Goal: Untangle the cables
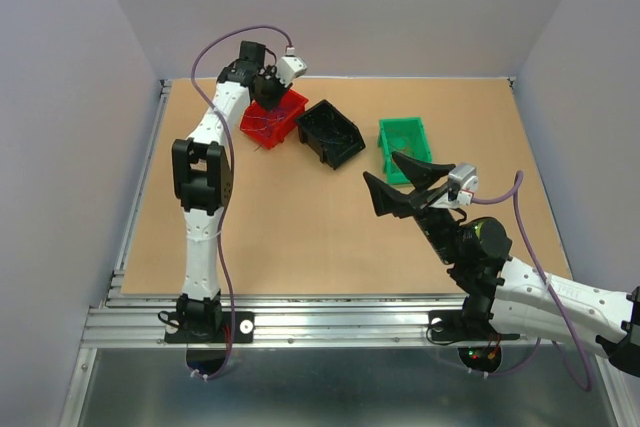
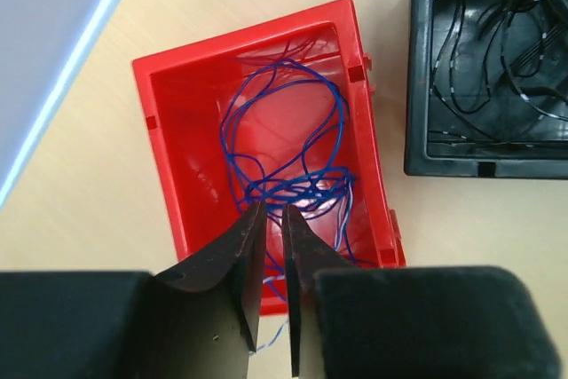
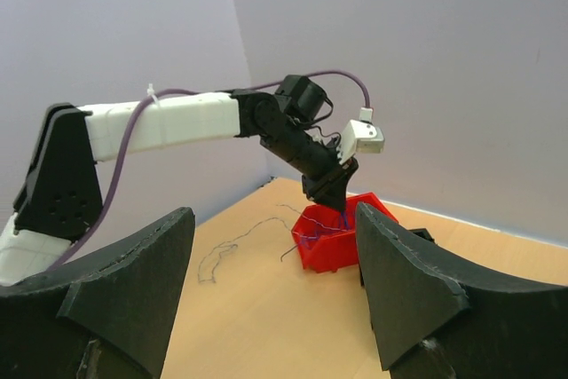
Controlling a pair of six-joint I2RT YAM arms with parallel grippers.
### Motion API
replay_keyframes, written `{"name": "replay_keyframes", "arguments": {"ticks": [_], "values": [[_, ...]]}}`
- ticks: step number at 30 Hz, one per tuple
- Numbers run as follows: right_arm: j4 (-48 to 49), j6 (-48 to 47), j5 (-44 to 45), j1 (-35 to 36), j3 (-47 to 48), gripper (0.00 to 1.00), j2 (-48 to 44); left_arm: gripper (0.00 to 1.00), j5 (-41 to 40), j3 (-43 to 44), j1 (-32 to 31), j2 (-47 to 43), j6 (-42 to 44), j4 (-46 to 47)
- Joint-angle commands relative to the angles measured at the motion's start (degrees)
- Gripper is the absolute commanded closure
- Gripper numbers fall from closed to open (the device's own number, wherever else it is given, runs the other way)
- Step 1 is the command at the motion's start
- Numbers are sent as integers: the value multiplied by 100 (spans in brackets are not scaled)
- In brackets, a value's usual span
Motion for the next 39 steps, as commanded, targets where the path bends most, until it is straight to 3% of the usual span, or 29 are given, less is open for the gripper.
{"name": "replay_keyframes", "arguments": {"ticks": [1,8,12,15,21,22,27,30,32,36,39], "values": [[109,-5,29,11,12,22,16,82,80,442,50,592,23,-192],[109,4,11,11,12,22,7,90,35,549,94,1086,-39,300],[109,-5,29,11,3,22,-2,90,44,549,103,937,-65,449],[101,-14,29,11,12,22,-2,84,27,251,111,419,-92,685],[92,12,12,11,-14,22,-37,59,-52,-163,120,-627,-48,670],[83,13,-6,11,-14,22,-45,51,-26,-241,112,-741,-22,643],[57,39,-33,2,-49,22,-125,33,-34,-1278,260,-1681,-117,967],[30,48,-50,11,-76,22,-160,20,184,-2086,664,-2235,-408,1598],[-13,39,-50,11,-76,22,-204,1,719,-2638,1058,-2622,-242,1749],[-92,21,-50,11,-76,22,-265,1,1020,-2896,1630,-2799,663,1505],[-154,13,-50,11,-85,22,-353,2,1107,-2565,2043,-2492,909,962]]}}
